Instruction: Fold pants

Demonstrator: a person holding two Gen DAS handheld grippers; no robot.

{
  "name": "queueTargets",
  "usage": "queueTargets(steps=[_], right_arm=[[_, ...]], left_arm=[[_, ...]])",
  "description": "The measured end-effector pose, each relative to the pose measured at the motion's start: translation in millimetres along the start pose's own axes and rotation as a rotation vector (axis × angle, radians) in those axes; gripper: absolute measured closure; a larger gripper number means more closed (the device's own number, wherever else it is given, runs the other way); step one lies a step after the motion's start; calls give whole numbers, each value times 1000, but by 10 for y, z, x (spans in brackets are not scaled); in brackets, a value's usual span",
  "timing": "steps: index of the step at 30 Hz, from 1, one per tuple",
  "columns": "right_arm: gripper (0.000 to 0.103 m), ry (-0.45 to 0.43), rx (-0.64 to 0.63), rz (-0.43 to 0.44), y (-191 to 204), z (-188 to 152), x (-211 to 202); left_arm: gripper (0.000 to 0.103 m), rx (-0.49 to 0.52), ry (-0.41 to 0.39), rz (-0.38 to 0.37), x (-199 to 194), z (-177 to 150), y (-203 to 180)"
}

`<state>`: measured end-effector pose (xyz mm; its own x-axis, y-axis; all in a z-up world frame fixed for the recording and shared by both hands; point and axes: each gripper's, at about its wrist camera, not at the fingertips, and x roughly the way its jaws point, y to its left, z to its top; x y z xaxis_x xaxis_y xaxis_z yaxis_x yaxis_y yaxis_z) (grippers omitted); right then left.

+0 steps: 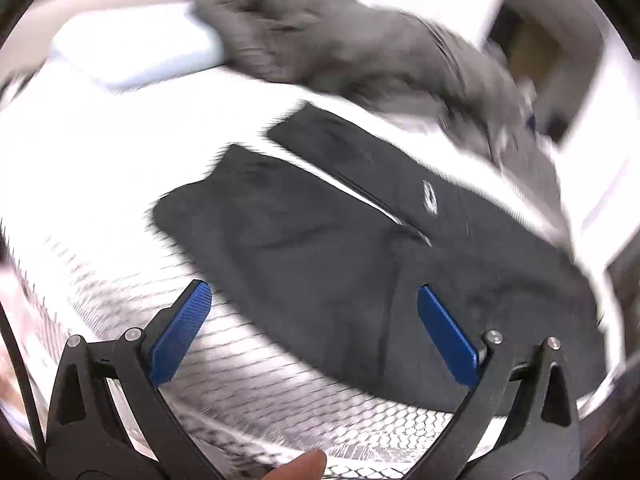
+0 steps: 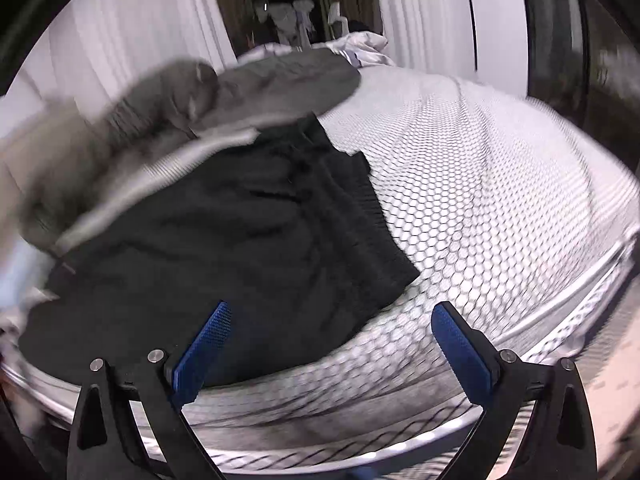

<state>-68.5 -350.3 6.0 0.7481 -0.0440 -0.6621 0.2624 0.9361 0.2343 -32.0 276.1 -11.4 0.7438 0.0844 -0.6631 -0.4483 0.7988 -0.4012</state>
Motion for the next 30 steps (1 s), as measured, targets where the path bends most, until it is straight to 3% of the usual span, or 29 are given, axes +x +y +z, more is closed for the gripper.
queueTargets(steps=[3,5,7,10,12,14,16,19,23,24,26,27,30], right_arm=[[1,18,73,123,-108,-81,-100],[2,39,81,178,-142,-131,-108],[5,63,90,220,-86,-235,-95],[6,82,123,272,-54,-328,-68],[8,92,146,286,-1,-321,20],[15,98,166,304,6,-301,91],[16,99,195,328,5,-253,204],[18,96,229,355,-22,-153,310],[26,76,305,357,-132,-52,492],[33,67,334,353,-165,-21,567],[68,63,369,323,-183,24,670],[93,64,371,284,-167,46,712],[99,30,363,256,-119,45,643]], left_arm=[[24,-131,50,-120,-70,13,389],[25,-160,72,-200,-59,4,494],[31,-158,90,-232,11,27,526],[43,-167,121,-225,250,73,494],[45,-169,119,-221,392,94,441],[56,-184,115,-207,576,151,411],[75,-210,114,-183,742,223,384],[92,-243,101,-168,889,281,392],[97,-238,81,-164,990,365,356],[98,-238,80,-161,1001,375,353],[100,-228,75,-155,967,379,358],[101,-225,68,-152,940,380,357],[103,-228,39,-154,796,354,393]])
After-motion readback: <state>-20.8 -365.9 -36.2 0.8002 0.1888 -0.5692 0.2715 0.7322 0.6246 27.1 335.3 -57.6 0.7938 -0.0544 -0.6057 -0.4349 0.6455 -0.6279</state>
